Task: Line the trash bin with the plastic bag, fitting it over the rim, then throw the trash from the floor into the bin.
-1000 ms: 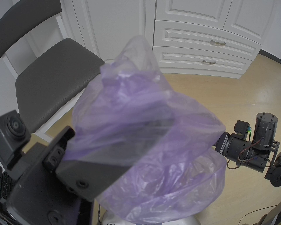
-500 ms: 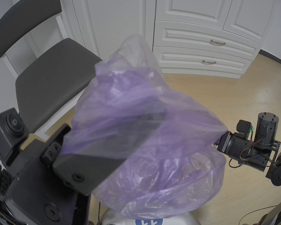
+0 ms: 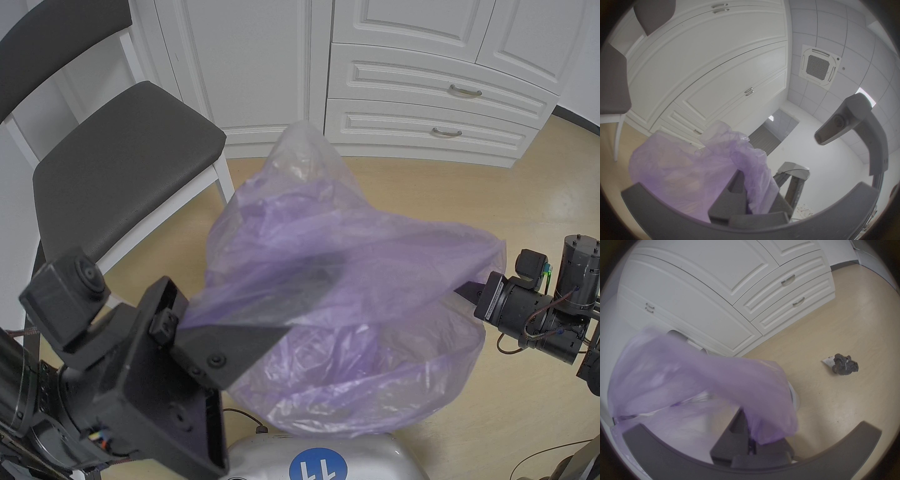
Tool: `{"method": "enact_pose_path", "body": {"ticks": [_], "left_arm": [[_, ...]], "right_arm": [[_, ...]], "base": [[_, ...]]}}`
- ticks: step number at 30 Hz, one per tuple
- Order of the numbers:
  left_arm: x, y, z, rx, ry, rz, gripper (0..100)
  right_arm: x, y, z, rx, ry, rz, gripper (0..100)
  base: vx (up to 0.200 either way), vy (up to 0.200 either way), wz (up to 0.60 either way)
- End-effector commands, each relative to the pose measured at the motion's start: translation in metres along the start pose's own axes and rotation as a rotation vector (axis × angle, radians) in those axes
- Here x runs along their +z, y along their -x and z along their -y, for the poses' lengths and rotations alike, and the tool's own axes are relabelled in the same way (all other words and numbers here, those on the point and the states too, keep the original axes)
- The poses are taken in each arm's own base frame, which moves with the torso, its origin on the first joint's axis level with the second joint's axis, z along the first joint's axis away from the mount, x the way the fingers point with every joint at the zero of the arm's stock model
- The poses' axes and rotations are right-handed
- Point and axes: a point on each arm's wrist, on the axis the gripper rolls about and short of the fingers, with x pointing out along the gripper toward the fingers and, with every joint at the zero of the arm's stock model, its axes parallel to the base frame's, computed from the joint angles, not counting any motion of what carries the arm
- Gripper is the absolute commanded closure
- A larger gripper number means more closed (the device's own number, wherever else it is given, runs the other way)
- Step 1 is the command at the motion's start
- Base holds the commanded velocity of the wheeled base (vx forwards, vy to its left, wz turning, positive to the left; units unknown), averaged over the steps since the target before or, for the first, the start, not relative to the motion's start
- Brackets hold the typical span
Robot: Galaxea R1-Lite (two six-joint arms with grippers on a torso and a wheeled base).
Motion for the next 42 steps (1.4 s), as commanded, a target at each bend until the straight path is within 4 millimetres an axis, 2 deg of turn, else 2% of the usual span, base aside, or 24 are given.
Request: {"method": "enact_pose_path", "body": {"ticks": [1, 7, 17, 24, 25, 29, 33, 39, 42], "left_arm": [[-0.01, 0.007, -0.02, 0.091, -0.028, -0.048, 100], [-0.021, 0.003, -0.049, 0.199, -0.122, -0.094, 100], [-0.032, 0.004, -0.078, 0.325, -0.251, -0.193, 100], [-0.026, 0.012, -0.107, 0.593, -0.392, -0.342, 100], [-0.026, 0.012, -0.107, 0.593, -0.392, -0.342, 100], [-0.026, 0.014, -0.11, 0.7, -0.407, -0.438, 100], [-0.027, 0.015, -0.112, 0.779, -0.448, -0.472, 100], [-0.028, 0.017, -0.114, 0.793, -0.467, -0.494, 100], [-0.029, 0.019, -0.117, 0.802, -0.468, -0.503, 100]], "right_arm": [[0.005, 0.007, 0.002, -0.007, 0.041, 0.026, 100], [0.007, 0.016, 0.002, -0.071, 0.113, 0.023, 100], [0.024, 0.021, -0.016, -0.22, 0.143, 0.131, 100], [0.008, 0.023, -0.018, -0.327, 0.304, 0.1, 100], [0.008, 0.023, -0.018, -0.327, 0.304, 0.1, 100], [-0.013, 0.023, -0.025, -0.288, 0.355, 0.026, 100], [-0.025, 0.026, -0.017, -0.299, 0.437, -0.041, 100], [-0.033, 0.032, -0.007, -0.329, 0.53, -0.085, 100], [-0.037, 0.035, 0.005, -0.383, 0.608, -0.138, 100]], "base": [[0.0, 0.0, 0.0], [0.0, 0.0, 0.0], [0.0, 0.0, 0.0], [0.0, 0.0, 0.0], [0.0, 0.0, 0.0], [0.0, 0.0, 0.0], [0.0, 0.0, 0.0], [0.0, 0.0, 0.0], [0.0, 0.0, 0.0]]}}
